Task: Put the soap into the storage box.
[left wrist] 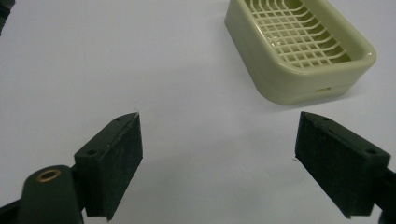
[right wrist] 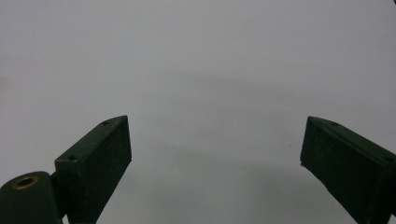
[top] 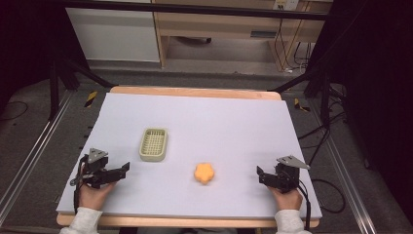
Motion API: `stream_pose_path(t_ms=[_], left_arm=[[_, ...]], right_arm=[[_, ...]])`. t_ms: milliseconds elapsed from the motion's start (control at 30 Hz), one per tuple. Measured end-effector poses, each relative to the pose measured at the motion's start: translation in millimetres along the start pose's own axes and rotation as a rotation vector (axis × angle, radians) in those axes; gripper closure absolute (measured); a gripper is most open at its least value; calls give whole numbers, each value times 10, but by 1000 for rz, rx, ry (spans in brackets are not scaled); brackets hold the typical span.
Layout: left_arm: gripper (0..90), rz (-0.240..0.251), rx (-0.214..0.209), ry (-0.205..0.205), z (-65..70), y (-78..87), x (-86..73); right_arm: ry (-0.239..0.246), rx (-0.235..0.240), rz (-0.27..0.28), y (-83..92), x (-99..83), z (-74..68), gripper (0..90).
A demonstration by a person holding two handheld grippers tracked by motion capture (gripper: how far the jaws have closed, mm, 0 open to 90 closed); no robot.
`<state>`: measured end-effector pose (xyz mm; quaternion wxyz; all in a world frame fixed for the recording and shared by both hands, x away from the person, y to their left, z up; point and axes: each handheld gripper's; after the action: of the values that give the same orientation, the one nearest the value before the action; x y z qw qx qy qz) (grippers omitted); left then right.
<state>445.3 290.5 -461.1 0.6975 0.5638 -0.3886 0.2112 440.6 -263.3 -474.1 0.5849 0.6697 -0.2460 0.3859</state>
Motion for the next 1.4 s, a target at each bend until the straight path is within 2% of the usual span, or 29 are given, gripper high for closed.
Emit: stream_pose_path(t_ms=[167,233,367,533,567,867,967,1233,1400], left_arm=[[153,16,-25,-7,58,29,13],[159,35,-41,-18,108,61,18],[159,39,-61,-39,193,79,31],[158,35,-72,-62,290,62,43],[159,32,-75,-78,330,62,46],[156,23,-100,-75,421,58,56],[157,14,-121,-93,448,58,59],[156,10,-132,-111,510,49,79],[152,14,-154,-133,595,35,112]], right_arm=[[6,4,7,5,1,-1,92],[3,5,7,10,2,-1,92],[1,9,-3,0,2,-3,91],[4,18,3,7,1,-4,91],[7,16,0,8,1,-6,91],[2,21,-6,3,2,-13,88],[10,14,-7,4,1,-23,89],[10,21,-9,4,0,-28,90],[7,20,-1,6,2,-30,90]])
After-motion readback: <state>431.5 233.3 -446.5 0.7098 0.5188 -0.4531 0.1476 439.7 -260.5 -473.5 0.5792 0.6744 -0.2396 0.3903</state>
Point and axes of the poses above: each handheld gripper's, and its own axes: y roughly backward along the jaws, x roughly out of its top, z roughly to its right, and after that the axes turned 1 degree about -x, right-handed
